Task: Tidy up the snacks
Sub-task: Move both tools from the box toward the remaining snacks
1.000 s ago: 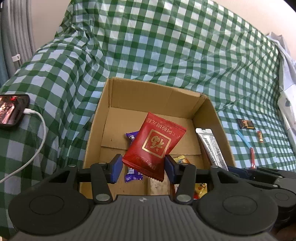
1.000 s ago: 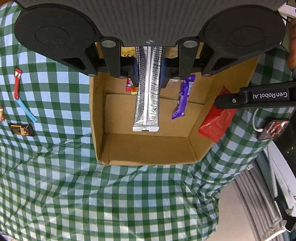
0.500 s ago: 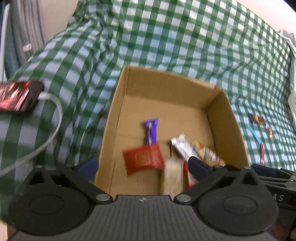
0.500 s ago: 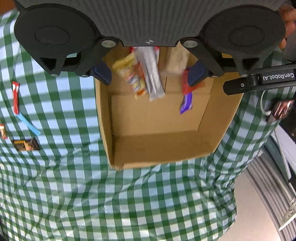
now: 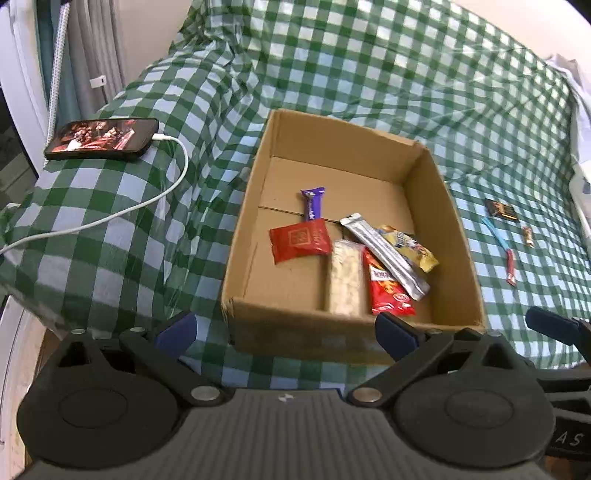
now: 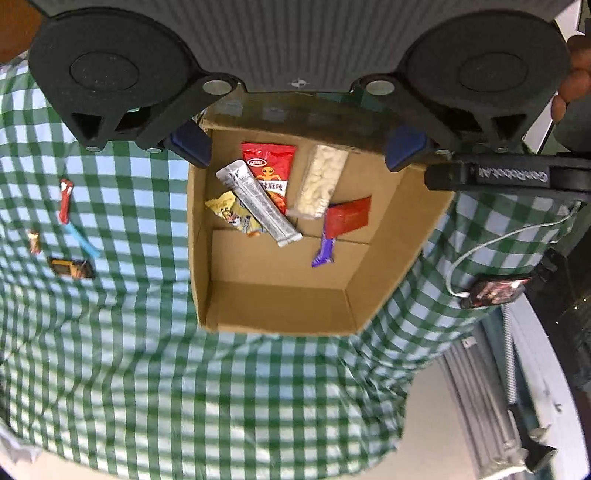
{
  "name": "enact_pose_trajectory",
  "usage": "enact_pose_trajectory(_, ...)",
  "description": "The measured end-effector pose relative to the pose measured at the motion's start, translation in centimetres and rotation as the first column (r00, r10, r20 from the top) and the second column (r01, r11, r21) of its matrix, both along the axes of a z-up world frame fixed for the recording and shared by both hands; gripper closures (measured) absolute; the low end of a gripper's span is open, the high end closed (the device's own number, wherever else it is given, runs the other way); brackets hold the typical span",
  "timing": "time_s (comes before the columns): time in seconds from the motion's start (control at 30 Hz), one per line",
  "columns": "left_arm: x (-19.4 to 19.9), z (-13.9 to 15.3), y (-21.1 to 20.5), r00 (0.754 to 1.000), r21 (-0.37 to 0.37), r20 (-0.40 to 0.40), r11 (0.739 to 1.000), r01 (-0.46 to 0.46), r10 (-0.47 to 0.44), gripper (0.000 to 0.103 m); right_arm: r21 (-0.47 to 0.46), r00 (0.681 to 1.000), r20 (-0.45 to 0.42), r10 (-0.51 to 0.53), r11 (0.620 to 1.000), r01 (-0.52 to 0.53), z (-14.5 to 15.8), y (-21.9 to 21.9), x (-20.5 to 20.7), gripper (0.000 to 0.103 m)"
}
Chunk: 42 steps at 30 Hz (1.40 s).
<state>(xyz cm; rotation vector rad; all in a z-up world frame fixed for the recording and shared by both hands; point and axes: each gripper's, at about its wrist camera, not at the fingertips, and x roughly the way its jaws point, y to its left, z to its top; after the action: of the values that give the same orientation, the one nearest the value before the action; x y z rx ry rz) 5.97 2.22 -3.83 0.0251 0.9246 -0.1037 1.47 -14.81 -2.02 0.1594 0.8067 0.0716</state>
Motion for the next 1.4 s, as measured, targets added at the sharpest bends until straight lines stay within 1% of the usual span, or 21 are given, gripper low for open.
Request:
enact_pose_trajectory(0.13, -2.2, 1.1, 0.0, 0.999, -0.010, 0.034, 1.000, 0.015, -0.015, 0.000, -0.002, 1.000, 0.031, 0.004, 1.000, -0.004, 1.1, 0.2, -2.3, 0.002)
enact_pose_trajectory(0.3, -4.4, 2.7, -0.3, 0.995, -0.019, 0.093, 0.999, 0.031, -0.029, 0.000, 0.003, 0.997, 0.071, -0.028, 1.000, 0.028, 2.5, -0.2, -4.5, 0.001)
enact_pose_trajectory(0.43, -4.9, 3.7, -0.4, 0.990, -0.045, 0.133, 0.998, 0.042, -0.036, 0.000, -0.019, 0.993, 0.104, -0.048, 0.999, 0.050, 3.3, -0.2, -5.8, 0.001)
enact_pose_trajectory(0.57, -5.4, 4.9, -0.4, 0.988, -0.061, 0.154, 0.998, 0.019, -0.009, 0.000, -0.056, 0.986, 0.156, -0.056, 0.996, 0.065, 4.7, -0.3, -6.7, 0.001)
enact_pose_trajectory(0.63, -6.2, 5.7, -0.1, 0.982, -0.087, 0.187, 0.996, 0.025, -0.008, 0.000, -0.027, 0.979, 0.196, -0.055, 0.998, 0.062, 5.5, -0.6, -7.5, 0.001)
enact_pose_trajectory(0.67, -6.6, 5.9, 0.0, 0.980, -0.085, 0.200, 0.996, 0.019, -0.001, 0.000, -0.022, 0.978, 0.201, -0.061, 0.998, 0.067, 5.7, -0.6, -7.6, 0.001)
enact_pose_trajectory(0.73, -6.9, 6.0, 0.0, 0.980, -0.065, 0.198, 0.998, 0.016, -0.003, 0.000, -0.028, 0.981, 0.186, -0.057, 0.998, 0.064, 5.9, -0.4, -7.5, 0.001)
enact_pose_trajectory(0.83, -7.2, 6.2, -0.1, 0.981, -0.044, 0.192, 0.999, 0.030, -0.021, 0.000, -0.003, 0.974, 0.221, -0.054, 0.998, 0.056, 6.3, 0.0, -8.4, 0.001)
enact_pose_trajectory(0.93, -7.9, 6.6, -0.3, 0.978, -0.044, 0.208, 0.999, 0.028, -0.019, 0.000, -0.003, 0.973, 0.226, -0.052, 0.999, 0.054, 6.3, 0.0, -9.2, 0.001)
enact_pose_trajectory(1.0, -8.3, 6.8, -0.6, 0.977, -0.046, 0.211, 0.998, 0.040, -0.030, 0.000, 0.007, 0.970, 0.234, -0.069, 0.998, 0.070, 6.6, -0.4, -9.6, 0.001)
enact_pose_trajectory(1.17, -8.4, 7.3, -1.9, 0.975, -0.009, 0.212, 0.998, 0.068, -0.064, 0.000, 0.044, 0.962, 0.251, -0.103, 0.995, 0.094, 6.7, -1.4, -10.4, 0.001)
enact_pose_trajectory(1.4, -7.7, 7.6, -4.1, 0.977, 0.026, 0.193, 0.996, 0.088, -0.091, 0.000, 0.109, 0.960, 0.242, -0.143, 0.987, 0.120, 5.9, -3.2, -10.4, 0.001)
